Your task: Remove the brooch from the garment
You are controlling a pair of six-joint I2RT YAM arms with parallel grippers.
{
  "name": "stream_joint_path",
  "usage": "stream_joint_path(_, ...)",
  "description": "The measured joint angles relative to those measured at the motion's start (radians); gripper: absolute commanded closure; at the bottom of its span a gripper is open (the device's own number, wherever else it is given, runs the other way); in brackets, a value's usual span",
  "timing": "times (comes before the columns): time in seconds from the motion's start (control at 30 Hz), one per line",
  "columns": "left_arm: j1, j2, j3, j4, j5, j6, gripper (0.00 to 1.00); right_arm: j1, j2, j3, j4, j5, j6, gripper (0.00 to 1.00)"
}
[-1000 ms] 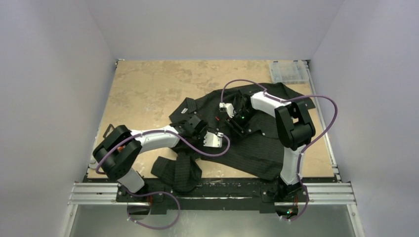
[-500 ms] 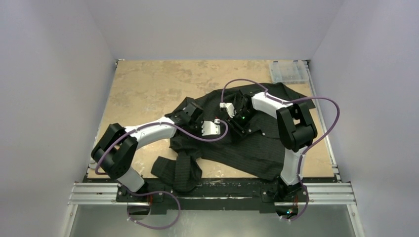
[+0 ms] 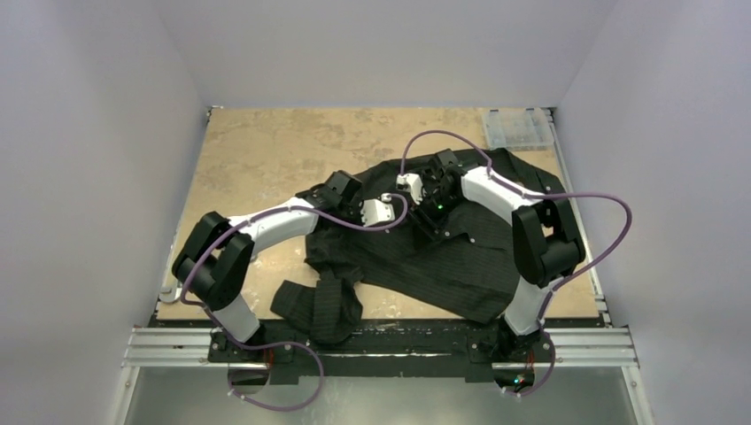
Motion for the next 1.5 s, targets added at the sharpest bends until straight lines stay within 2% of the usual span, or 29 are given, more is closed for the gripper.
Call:
stream_joint_path(0.27,0.062,-0.016,0.010,-0.025,0.109,-0.032,1.00,-0.025,-0.174,-0.131,0.166,-0.026,0.043,0.26)
stream_joint_path(0.47,0.078,-0.148,-0.003,-0.039,0.235,-0.059,1.00,-0.028,-0.240,-0.137,0.319,-0.123,0.127,0.22)
stream_joint_path(0.63,0.078,-0.237,-0.008,-0.035,0.319,-0.108,1.00,-0.013,-0.250,-0.171,0.517,-0.208,0.235,0.23)
stream_joint_path(0.73,0.079,-0.259,-0.010,-0.029,0.360,-0.145,1.00,0.021,-0.249,-0.183,0.599,-0.225,0.274,0.26)
stream_joint_path(0.87,0.080,-0.272,-0.023,-0.006,0.405,-0.177,1.00,0.070,-0.231,-0.186,0.701,-0.238,0.296,0.50)
stream_joint_path(0.9,0.080,-0.272,-0.025,-0.005,0.412,-0.187,1.00,0.077,-0.224,-0.188,0.722,-0.238,0.299,0.52)
stream_joint_path(1.27,0.100,-0.272,-0.026,0.024,0.510,-0.225,1.00,0.093,-0.260,-0.281,0.836,-0.233,0.210,0.52)
stream_joint_path(1.5,0.100,-0.272,-0.025,0.024,0.562,-0.218,1.00,0.130,-0.362,-0.347,0.882,-0.224,0.121,0.61)
